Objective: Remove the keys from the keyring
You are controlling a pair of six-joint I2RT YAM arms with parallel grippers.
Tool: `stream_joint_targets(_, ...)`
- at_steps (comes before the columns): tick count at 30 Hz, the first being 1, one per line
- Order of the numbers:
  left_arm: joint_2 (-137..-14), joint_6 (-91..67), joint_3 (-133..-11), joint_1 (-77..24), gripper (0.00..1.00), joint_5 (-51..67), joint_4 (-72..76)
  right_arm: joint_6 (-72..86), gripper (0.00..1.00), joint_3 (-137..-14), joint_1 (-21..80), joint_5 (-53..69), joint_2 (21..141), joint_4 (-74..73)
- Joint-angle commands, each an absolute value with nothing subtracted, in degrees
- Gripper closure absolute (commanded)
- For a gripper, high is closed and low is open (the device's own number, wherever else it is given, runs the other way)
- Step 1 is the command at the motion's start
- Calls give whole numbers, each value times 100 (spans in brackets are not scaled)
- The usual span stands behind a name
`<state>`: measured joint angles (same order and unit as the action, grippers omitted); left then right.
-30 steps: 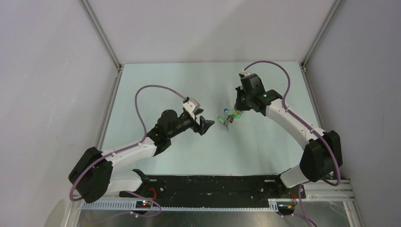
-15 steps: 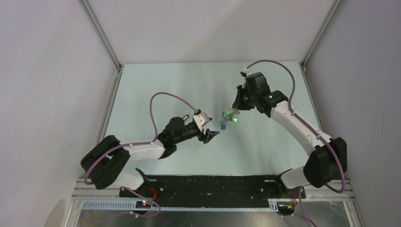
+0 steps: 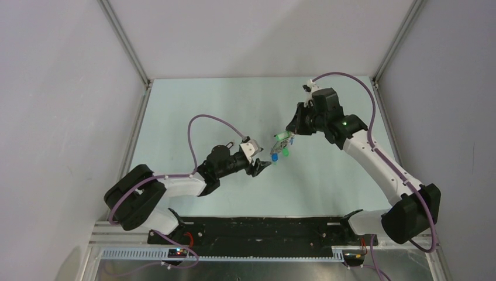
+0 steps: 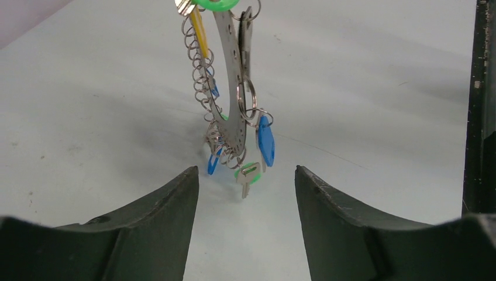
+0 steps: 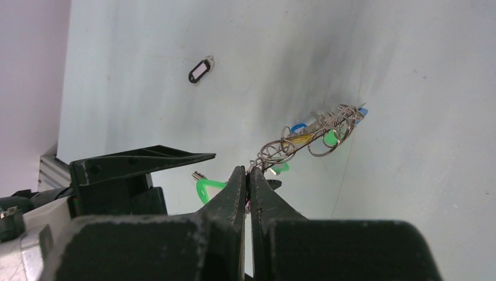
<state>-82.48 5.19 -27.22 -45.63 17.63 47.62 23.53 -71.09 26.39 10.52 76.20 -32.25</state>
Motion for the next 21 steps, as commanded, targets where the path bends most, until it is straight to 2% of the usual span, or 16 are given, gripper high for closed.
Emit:
stream_joint_targets(1, -8271, 680, -2906, -4619, 36, 1553, 5106, 2553, 100, -7167, 2639, 1401, 7329, -2842)
stream_joint_targets(4, -8256, 648, -2917, -4626, 41, 1465, 5106, 2598, 100, -7170, 2672, 1474, 7298, -2837)
stream_joint_targets(11, -8055, 775, -2813, -4639, 65, 1115, 5121, 2610, 100, -7163, 2770, 1455, 7279, -2899)
stream_joint_targets(21, -7817, 828, -2674, -4689, 64, 1295, 5247, 2650, 100, -7163, 2861, 1401, 7288, -2899)
